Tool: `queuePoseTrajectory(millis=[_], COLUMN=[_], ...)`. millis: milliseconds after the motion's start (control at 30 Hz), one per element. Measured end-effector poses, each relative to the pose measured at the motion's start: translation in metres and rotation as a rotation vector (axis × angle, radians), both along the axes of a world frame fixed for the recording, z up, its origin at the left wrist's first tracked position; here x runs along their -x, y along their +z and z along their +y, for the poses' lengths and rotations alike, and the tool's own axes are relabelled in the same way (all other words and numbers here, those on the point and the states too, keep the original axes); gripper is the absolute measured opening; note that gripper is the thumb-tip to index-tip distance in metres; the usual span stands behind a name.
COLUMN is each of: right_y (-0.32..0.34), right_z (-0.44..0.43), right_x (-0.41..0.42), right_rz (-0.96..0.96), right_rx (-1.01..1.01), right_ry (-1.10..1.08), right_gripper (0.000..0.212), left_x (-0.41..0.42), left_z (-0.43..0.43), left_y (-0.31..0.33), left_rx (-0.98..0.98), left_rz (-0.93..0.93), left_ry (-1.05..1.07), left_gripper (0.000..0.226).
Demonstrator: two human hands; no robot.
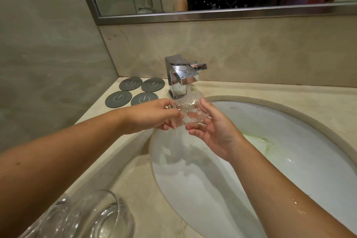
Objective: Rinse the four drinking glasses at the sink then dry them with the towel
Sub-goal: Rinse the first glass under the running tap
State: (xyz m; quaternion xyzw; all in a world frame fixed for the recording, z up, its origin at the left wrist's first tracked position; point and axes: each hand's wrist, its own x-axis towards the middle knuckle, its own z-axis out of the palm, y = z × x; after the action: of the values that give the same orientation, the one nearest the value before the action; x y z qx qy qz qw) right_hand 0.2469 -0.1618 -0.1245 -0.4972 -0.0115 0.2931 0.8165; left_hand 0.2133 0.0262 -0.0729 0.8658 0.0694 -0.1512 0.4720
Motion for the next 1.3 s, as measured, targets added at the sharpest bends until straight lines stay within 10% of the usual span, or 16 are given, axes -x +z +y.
queuePoseTrajectory(millis=[233,800,1033,1300], right_y=[0.000,-0.007,-0.006,-0.009], right_z=[0.003,-0.002,-0.002,0.000], right_x=[0.000,-0.005,-0.006,-0.007], right_rz=[-0.009,0.031,0.001,-0.050], right_rx=[0.018,0.024,0.042,0.082], right_ry=[-0.045,0.029,-0.007,-0.083], right_gripper=[0.042,0.027,0.024,0.045], left_x=[0.002,-0.005,-0.004,-0.006], left_z=[0.005,0.003,-0.002,-0.005], left_y=[-0.012,-0.007,-0.005,-0.009], left_rx=[-0.552,-0.232,-0.109,-0.515], left_rz=[-0.386,-0.163,-0.090,-0.332], left_ry=[-0.186,-0.019,-0.058,-0.155], left_gripper=[0.083,0.011,0.031,0.084])
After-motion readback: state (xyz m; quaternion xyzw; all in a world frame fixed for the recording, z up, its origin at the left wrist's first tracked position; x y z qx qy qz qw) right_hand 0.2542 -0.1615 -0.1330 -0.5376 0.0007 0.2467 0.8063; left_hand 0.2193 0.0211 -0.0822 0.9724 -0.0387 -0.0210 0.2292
